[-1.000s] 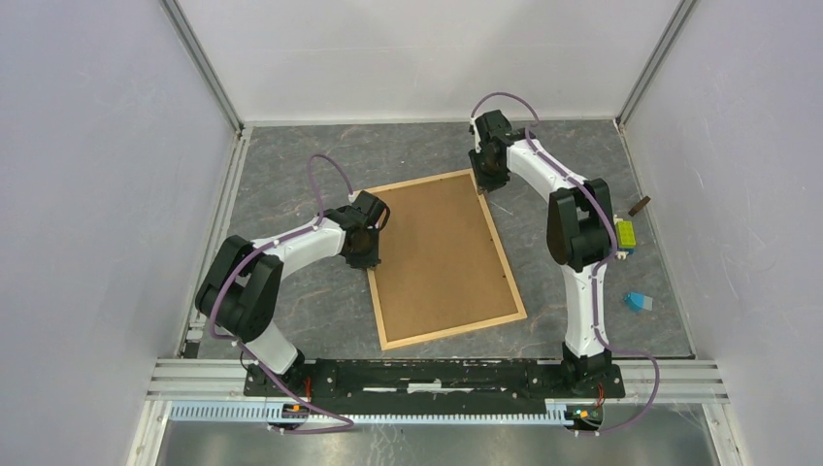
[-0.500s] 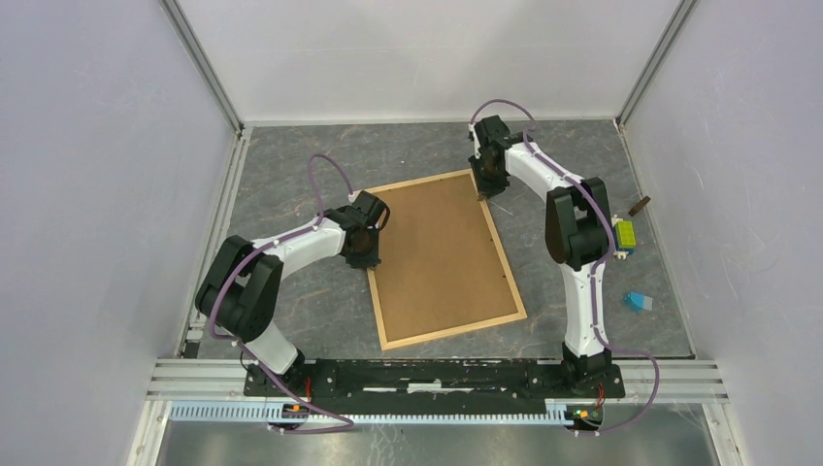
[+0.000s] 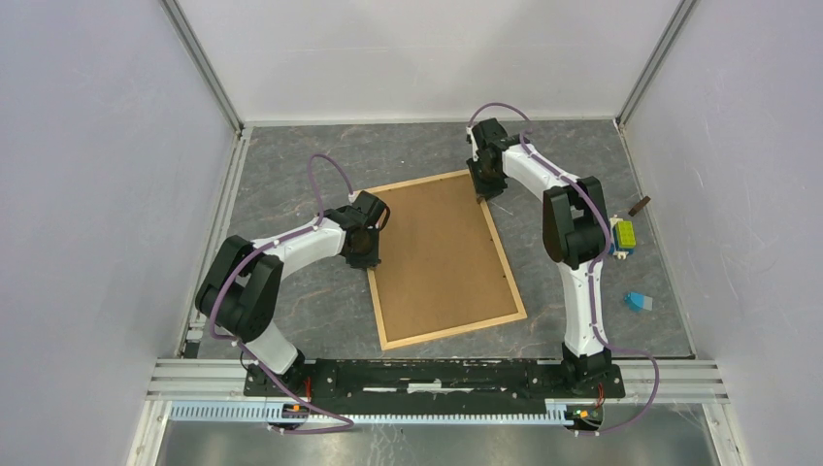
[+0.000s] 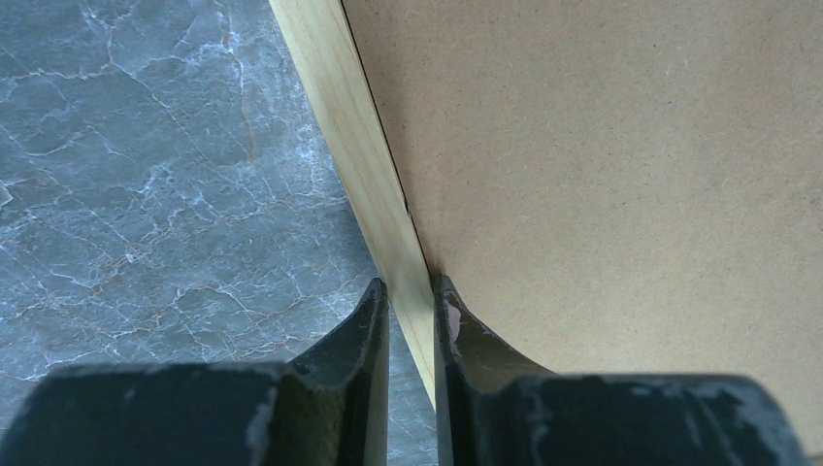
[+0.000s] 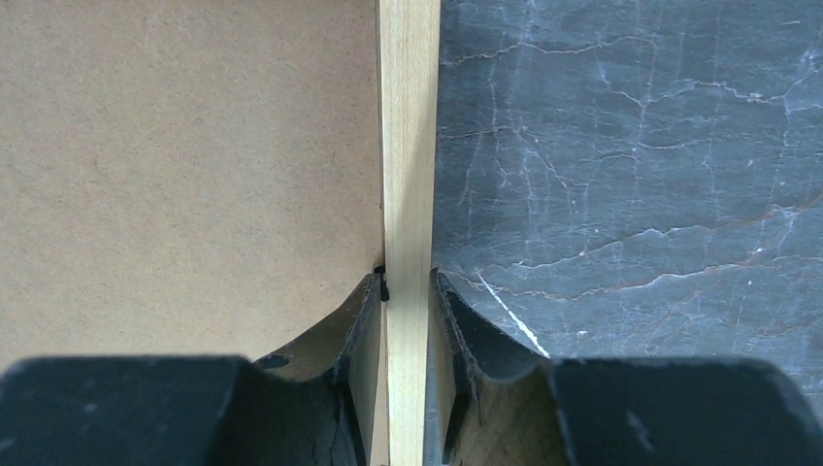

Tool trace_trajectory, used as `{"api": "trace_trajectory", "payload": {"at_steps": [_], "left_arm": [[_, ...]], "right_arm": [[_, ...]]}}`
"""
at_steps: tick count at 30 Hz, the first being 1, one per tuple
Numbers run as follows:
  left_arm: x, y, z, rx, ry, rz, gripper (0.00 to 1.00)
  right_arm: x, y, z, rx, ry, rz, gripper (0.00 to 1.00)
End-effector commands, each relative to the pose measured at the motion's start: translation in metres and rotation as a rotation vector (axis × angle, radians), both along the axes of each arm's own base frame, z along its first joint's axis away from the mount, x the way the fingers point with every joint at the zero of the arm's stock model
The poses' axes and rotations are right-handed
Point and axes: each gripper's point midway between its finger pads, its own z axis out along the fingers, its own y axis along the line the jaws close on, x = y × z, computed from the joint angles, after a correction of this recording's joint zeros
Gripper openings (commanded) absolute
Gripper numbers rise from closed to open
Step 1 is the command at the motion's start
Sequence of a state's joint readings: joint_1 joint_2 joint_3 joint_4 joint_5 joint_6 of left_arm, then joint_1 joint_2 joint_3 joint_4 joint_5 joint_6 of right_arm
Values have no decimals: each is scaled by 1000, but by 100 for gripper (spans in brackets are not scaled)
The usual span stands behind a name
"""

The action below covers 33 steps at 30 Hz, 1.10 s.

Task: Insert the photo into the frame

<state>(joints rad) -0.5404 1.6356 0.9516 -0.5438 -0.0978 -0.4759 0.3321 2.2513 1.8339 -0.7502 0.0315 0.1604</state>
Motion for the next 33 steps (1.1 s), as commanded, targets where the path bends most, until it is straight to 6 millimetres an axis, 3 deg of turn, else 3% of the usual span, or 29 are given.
{"api": "trace_trajectory", "payload": {"at_steps": [1, 7, 12, 15, 19, 24, 33], "left_arm": [[-20, 2, -24, 39, 68, -94, 2], [-20, 3, -24, 40, 68, -95, 2], [-20, 3, -24, 40, 69, -95, 2], [-20, 3, -24, 41, 69, -94, 2], [-21, 2, -25, 39, 69, -96, 2], [-21, 2, -24, 39, 67, -97, 2], [-22, 2, -25, 39, 70, -98, 2]], "right_arm": [[6, -4, -9, -39, -10, -17, 29], [7, -3, -8, -38, -10, -17, 29], [17, 4, 21, -3, -77, -21, 31], [19, 4, 28, -2, -91, -21, 31], [16, 1, 23, -21, -73, -16, 31], [18, 0, 30, -23, -99, -21, 31], [10, -12, 7, -107, -51, -24, 28]]}}
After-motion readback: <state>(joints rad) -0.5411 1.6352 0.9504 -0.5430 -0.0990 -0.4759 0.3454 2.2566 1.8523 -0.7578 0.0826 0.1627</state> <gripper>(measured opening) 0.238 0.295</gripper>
